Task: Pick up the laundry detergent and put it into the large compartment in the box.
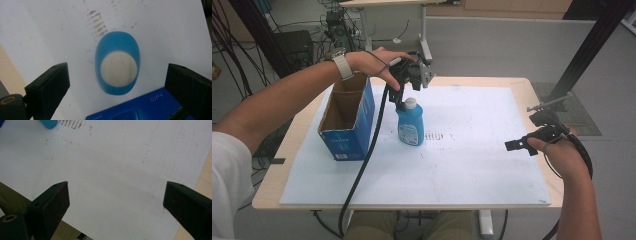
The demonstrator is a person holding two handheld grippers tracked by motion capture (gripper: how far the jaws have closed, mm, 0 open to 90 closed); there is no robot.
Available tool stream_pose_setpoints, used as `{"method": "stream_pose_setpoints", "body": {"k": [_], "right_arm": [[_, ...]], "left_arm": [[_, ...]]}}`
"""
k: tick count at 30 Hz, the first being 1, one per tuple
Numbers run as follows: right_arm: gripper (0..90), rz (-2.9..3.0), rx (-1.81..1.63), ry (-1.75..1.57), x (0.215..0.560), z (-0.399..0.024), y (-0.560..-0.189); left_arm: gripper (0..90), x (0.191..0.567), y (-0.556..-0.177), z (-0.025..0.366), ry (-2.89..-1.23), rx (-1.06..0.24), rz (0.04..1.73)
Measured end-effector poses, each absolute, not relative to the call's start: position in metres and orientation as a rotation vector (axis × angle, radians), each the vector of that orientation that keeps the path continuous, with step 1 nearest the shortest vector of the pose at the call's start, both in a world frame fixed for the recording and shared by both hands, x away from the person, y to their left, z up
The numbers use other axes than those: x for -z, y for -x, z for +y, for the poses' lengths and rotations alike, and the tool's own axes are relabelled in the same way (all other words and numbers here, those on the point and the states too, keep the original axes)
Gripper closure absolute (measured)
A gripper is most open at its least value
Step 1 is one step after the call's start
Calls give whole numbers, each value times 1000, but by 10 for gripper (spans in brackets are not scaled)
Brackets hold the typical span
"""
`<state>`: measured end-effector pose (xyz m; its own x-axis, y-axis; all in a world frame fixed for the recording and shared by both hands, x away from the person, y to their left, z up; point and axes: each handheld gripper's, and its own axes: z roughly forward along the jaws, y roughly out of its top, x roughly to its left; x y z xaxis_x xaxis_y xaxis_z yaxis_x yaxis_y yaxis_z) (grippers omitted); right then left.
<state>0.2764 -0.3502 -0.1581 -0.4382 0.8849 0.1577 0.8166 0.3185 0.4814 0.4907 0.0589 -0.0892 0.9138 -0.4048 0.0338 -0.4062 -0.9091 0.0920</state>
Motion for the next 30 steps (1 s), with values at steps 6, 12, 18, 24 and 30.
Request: {"method": "stream_pose_setpoints", "body": {"k": [6, 12, 18, 24, 30], "right_arm": [[66, 2438, -760, -1585, 157, -350, -277], [67, 2441, -760, -1586, 159, -350, -278], [67, 2441, -759, -1586, 158, -350, -278], [66, 2441, -761, -1584, 159, -350, -278], [66, 2439, -761, -1583, 158, -350, -277]], "left_arm": [[62, 89, -491, 59, -2980, -20, -629], [63, 90, -492, 59, -2977, -21, -631], [63, 90, -492, 60, -2974, -21, -625], [64, 90, -492, 60, -2977, -21, -622], [64, 90, -493, 60, -2981, -19, -619]]}}
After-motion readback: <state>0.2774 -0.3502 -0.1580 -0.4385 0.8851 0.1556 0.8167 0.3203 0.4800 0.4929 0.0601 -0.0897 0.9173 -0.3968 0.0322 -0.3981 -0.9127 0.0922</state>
